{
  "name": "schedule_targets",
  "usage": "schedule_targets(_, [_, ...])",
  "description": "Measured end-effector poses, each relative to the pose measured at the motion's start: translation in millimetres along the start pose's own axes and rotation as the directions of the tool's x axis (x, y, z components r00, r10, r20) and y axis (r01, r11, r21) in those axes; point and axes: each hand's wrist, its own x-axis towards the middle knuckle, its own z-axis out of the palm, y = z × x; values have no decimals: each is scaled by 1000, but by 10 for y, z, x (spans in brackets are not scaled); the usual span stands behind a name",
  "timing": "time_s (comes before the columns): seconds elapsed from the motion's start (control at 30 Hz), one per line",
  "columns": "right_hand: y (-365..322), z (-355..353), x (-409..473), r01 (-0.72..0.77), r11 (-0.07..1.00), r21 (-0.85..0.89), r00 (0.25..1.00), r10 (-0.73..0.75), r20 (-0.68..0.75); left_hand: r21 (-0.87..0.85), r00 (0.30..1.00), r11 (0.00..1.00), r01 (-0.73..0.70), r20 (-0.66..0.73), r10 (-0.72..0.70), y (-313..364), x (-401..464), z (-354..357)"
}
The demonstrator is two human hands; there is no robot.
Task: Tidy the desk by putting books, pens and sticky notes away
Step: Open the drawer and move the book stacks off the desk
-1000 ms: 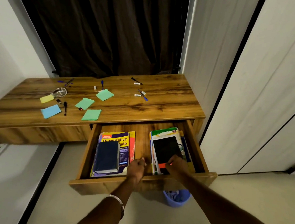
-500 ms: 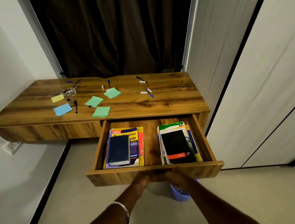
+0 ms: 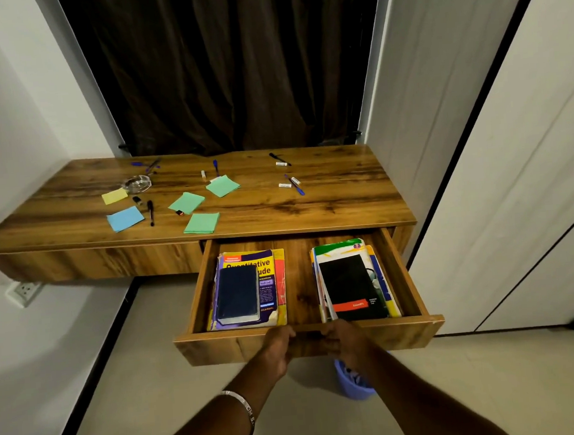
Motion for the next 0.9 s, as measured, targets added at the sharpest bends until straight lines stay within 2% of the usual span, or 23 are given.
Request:
schedule_targets(0.27, [-287, 33, 339, 2, 998, 56, 1000, -2, 2, 46, 1000, 999, 28, 11, -28, 257, 410, 117])
schedule_targets(0.63, [-855, 104, 1161, 28, 999, 37, 999, -29, 29, 76, 999, 997, -6, 46, 2, 777, 1245, 316])
schedule_targets(0.9, [-1260, 110, 1880, 28, 1000, 4, 999, -28, 38, 94, 1000, 995, -18, 5, 17, 1126, 1956, 499])
